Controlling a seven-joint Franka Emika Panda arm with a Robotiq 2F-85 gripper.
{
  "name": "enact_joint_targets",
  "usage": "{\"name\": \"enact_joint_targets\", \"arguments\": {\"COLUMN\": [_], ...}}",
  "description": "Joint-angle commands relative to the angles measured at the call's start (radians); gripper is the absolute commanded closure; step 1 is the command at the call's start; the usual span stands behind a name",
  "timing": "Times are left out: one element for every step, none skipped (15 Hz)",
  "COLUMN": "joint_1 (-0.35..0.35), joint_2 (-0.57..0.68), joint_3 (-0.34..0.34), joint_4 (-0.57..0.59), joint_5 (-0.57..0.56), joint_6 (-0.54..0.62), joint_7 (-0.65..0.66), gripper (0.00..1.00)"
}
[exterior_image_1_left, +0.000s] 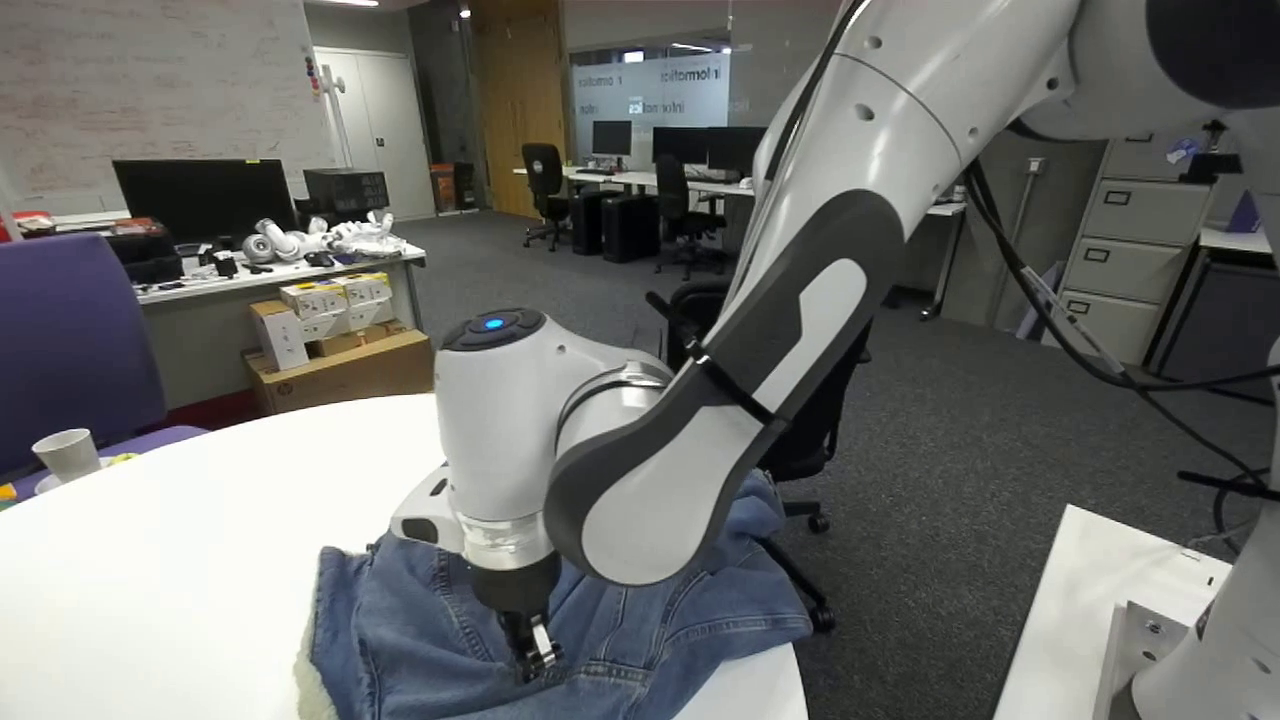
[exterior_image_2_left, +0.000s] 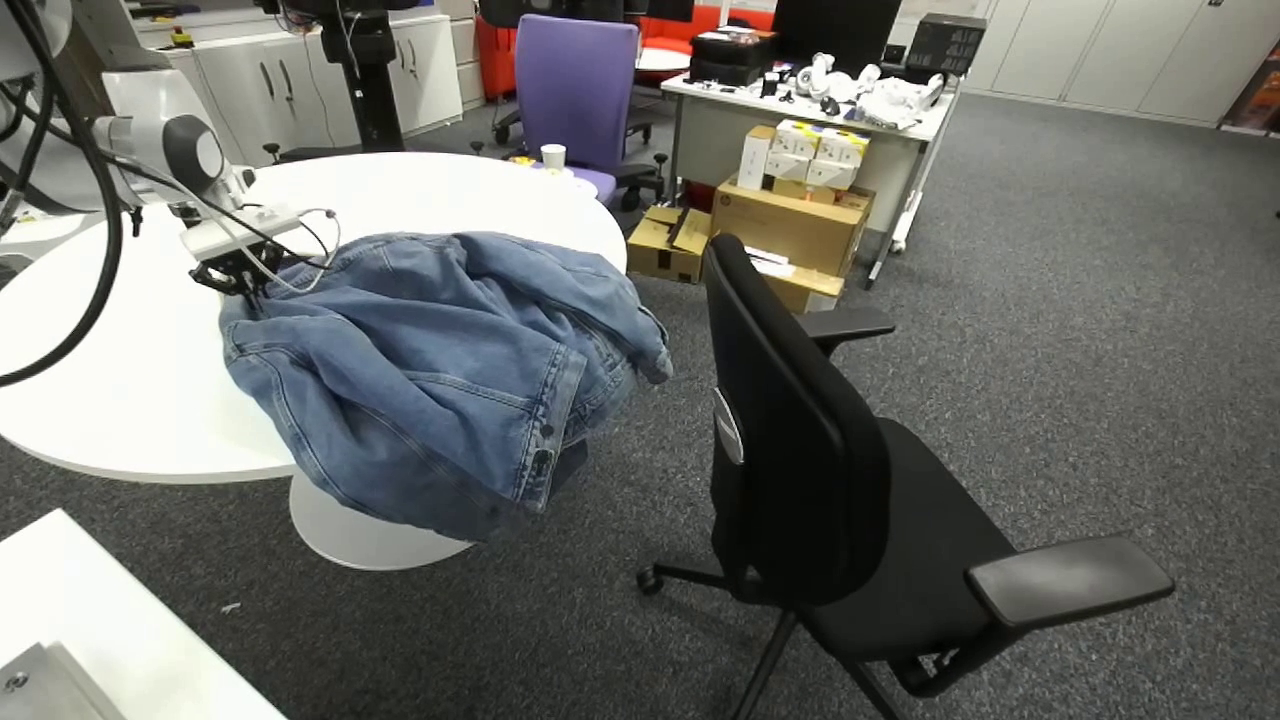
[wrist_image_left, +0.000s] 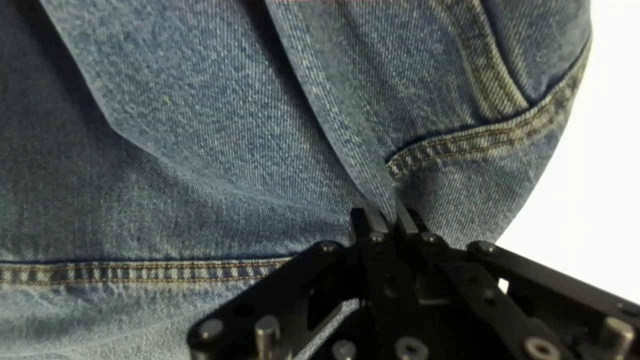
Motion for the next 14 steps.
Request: {"name": "enact_joint_targets", "arguments": {"joint_1": [-0.066,-0.074,-0.086,-0.095,-0.103,-0.108,-0.108,-0.108,-0.098,-0.095,-0.094,-0.093,-0.093,-0.096], "joint_2": [-0.146,-0.169,-0.186,-0.205,-0.223,-0.238,-0.251,-0.263,-0.272,-0.282,-0.286,-0.294,-0.302,-0.306], "joint_3": [0.049,0.055,0.063,0.07,0.076,0.08,0.079,0.078,0.069,0.067,0.068,0.069,0.068,0.07], "joint_4": [-0.238,-0.276,-0.306,-0.336,-0.36,-0.375,-0.385,-0.392,-0.391,-0.393,-0.391,-0.394,-0.396,-0.397], "joint_5": [0.024,0.025,0.028,0.03,0.033,0.034,0.033,0.029,0.018,0.014,0.014,0.014,0.015,0.023], "joint_6": [0.103,0.116,0.128,0.135,0.137,0.129,0.119,0.11,0.094,0.082,0.072,0.062,0.053,0.044], "joint_7": [0.009,0.01,0.003,0.0,-0.003,-0.004,0.001,0.001,0.015,0.013,0.007,0.003,0.004,0.002], "gripper": [0.98,0.98,0.98,0.98,0.98,0.98,0.98,0.98,0.98,0.98,0.98,0.98,0.98,0.73]}}
